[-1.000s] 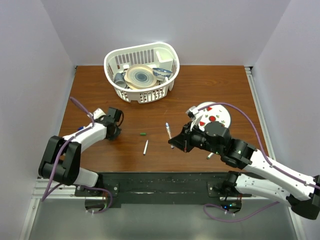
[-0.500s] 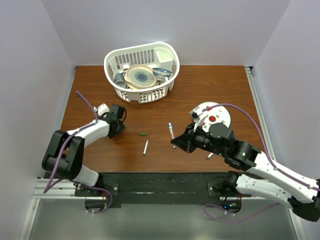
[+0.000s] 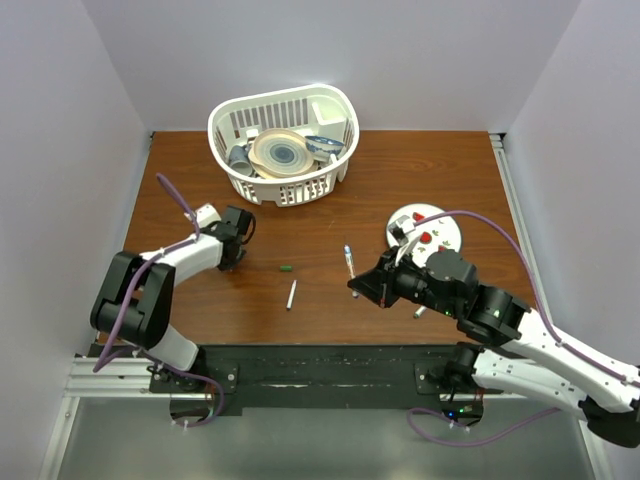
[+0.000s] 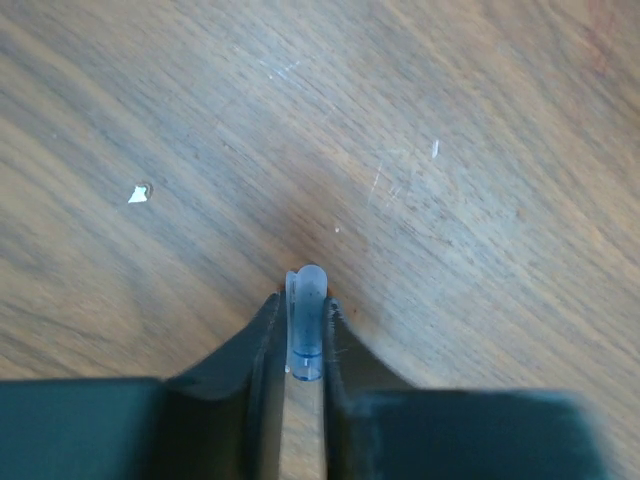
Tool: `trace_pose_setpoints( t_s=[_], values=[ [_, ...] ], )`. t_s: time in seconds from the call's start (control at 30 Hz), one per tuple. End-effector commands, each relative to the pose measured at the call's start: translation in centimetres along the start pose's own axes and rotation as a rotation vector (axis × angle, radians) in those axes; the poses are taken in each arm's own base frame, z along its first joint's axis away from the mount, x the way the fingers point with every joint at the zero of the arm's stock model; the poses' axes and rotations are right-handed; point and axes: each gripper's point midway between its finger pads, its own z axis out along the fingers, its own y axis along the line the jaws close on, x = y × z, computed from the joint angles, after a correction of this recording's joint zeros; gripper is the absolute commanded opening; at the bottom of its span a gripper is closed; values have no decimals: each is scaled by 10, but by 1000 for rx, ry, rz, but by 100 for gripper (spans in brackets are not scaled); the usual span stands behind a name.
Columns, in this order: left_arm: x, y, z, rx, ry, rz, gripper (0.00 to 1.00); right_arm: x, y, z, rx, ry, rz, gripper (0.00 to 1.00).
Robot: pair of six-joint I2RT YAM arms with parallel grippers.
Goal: Insert the pens into the pen caps
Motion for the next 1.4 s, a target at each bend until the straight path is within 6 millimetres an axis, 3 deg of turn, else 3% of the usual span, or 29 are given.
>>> trace_pose_setpoints(
  t_s=[0.0, 0.13, 0.3, 0.33, 0.37, 0.4, 0.43, 0.5, 0.53, 0.57, 0.6, 0.63, 0.67, 0.7, 0.73, 0.83, 1.03, 1.37],
  values=[
    [56, 40, 14, -96, 168, 106, 3, 1, -3, 1, 10, -8, -8, 0],
    [52, 24, 4, 30, 158, 101, 0, 18, -7, 12, -2, 15, 21, 0],
    [35, -16, -41, 341, 113, 103, 0, 38, -7, 32, -33, 59, 60, 0],
    [30, -26, -50, 408, 97, 97, 0, 50, -12, 40, -25, 92, 65, 0],
    [28, -39, -70, 525, 98, 103, 0, 50, -6, 45, -59, 86, 77, 0],
    [31, -43, -78, 583, 103, 109, 0, 54, -6, 50, -68, 95, 85, 0],
    [22, -55, -96, 680, 68, 93, 0, 66, -10, 58, -60, 127, 95, 0],
    [36, -67, -119, 833, 121, 91, 0, 67, -1, 69, -118, 118, 125, 0],
    [24, -81, -141, 957, 72, 67, 0, 75, -1, 73, -129, 132, 139, 0],
    [31, -87, -159, 1052, 119, 53, 0, 77, 3, 85, -157, 127, 164, 0],
    [40, -85, -164, 1102, 140, 46, 0, 83, 7, 89, -188, 145, 174, 0],
    [29, -93, -186, 1219, 90, 24, 0, 91, 6, 95, -191, 160, 185, 0],
    [33, -94, -202, 1292, 133, 2, 0, 96, 8, 104, -206, 163, 198, 0],
    [39, -92, -206, 1331, 148, -10, 0, 100, 10, 108, -216, 169, 197, 0],
    [29, -95, -227, 1431, 100, -25, 0, 101, 13, 113, -224, 168, 199, 0],
    [23, -91, -258, 1566, 78, -68, 0, 107, 23, 125, -245, 166, 192, 0],
    [11, -82, -283, 1652, -2, -113, 0, 106, 31, 137, -265, 124, 232, 0],
    [12, -72, -283, 1684, -18, -197, 0, 85, 37, 130, -282, 10, 257, 0]
  ],
)
